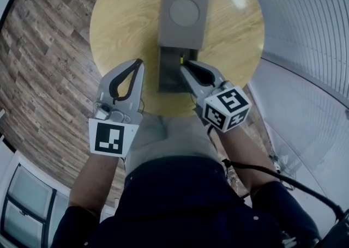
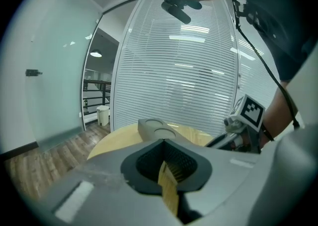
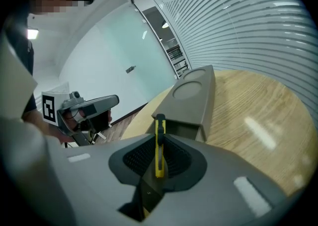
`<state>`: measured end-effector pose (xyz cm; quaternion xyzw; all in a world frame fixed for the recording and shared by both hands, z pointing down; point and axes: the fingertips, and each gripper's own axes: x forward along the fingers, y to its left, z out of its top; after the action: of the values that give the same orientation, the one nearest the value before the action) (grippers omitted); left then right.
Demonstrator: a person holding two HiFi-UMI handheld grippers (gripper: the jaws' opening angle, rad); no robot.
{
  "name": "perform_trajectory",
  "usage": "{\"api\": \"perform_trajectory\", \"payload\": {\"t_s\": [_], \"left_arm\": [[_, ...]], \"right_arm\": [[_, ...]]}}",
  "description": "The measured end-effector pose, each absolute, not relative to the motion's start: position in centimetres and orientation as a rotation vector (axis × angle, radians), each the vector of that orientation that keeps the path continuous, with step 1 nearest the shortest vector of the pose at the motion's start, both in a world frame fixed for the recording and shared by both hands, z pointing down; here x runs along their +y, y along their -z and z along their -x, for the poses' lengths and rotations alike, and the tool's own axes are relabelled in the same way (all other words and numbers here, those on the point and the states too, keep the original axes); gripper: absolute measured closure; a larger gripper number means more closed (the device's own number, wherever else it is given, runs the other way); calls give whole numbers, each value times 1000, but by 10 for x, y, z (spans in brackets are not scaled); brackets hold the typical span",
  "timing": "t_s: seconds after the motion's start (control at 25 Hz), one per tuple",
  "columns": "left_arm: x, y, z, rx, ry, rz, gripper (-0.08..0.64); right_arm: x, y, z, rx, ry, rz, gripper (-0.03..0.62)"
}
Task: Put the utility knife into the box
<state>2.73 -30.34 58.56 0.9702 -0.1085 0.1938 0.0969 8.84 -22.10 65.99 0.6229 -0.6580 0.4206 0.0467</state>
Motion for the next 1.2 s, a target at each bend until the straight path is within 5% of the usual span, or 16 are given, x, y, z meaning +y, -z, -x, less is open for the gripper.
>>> {"api": "perform_trajectory", "payload": {"t_s": [1.2], "left_arm": [[-301,-486,-6,-431,-457,-3011,557]], "right_arm": [[-216,-576,-85,-2031,-1081,-1983,485]]}}
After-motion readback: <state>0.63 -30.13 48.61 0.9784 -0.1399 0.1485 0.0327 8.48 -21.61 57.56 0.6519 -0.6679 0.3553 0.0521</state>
